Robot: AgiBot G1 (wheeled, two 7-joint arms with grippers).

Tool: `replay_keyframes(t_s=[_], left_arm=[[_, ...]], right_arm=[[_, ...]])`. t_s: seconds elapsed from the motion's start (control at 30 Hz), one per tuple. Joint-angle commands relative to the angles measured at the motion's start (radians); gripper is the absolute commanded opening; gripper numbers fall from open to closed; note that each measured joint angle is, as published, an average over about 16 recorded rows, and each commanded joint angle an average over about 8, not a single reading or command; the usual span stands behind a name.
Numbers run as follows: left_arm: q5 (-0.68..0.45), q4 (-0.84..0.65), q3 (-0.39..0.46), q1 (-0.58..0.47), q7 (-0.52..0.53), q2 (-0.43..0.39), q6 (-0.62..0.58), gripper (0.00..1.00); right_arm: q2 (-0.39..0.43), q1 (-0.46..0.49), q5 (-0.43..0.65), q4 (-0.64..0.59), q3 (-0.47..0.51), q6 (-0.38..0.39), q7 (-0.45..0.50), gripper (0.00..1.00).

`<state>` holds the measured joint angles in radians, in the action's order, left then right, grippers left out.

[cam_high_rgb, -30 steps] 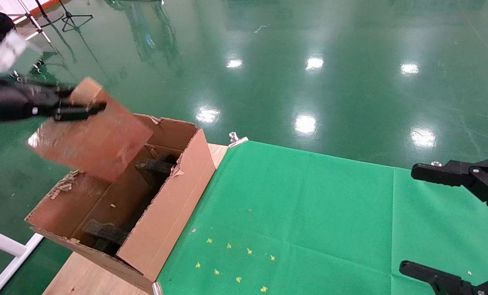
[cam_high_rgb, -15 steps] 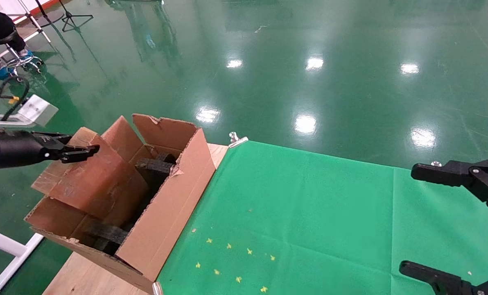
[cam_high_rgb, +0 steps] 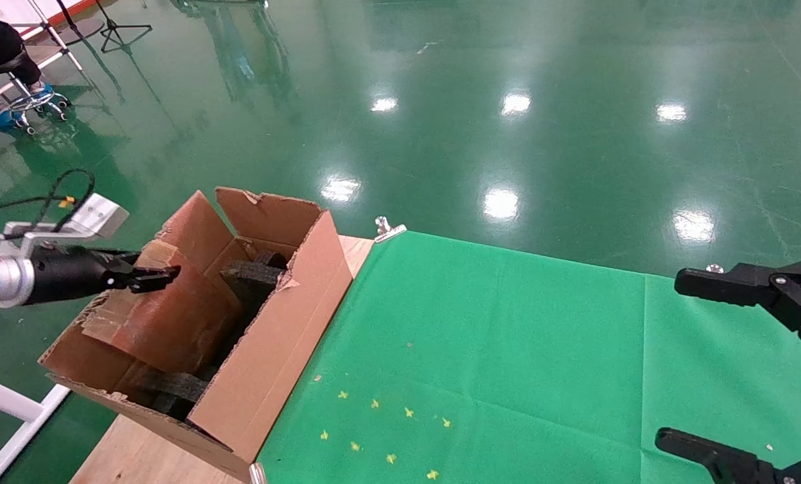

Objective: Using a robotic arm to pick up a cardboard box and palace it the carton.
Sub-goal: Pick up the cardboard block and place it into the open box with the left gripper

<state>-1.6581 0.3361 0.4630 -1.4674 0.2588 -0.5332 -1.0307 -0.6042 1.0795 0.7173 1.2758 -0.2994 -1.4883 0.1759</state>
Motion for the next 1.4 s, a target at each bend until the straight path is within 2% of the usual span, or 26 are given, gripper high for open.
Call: replay_keyframes(t_s=[0.03,0.27,0.53,1.4], left_arm=[[-0.001,-0.044,0.001,0.000,-0.017,-0.017,0.013,0.00],[0.005,-0.179,-0.006,0.000,-0.087,-0.068,0.102,0.00],[0.002,-0.250,-0.006,0.001,-0.121,-0.108,0.217,1.00],[-0.002,-0.204,-0.007,-0.017,-0.123,-0.087,0.169,1.00]], right_arm=[[0.000,0.000,0.000,0.000,0.000,0.000,0.000,1.00],[0.000,0.000,0.000,0.000,0.000,0.000,0.000,1.00],[0.000,0.000,-0.001,0.000,0.000,0.000,0.000,1.00],[0.000,0.000,-0.001,0.000,-0.001,0.001,0.000,1.00]])
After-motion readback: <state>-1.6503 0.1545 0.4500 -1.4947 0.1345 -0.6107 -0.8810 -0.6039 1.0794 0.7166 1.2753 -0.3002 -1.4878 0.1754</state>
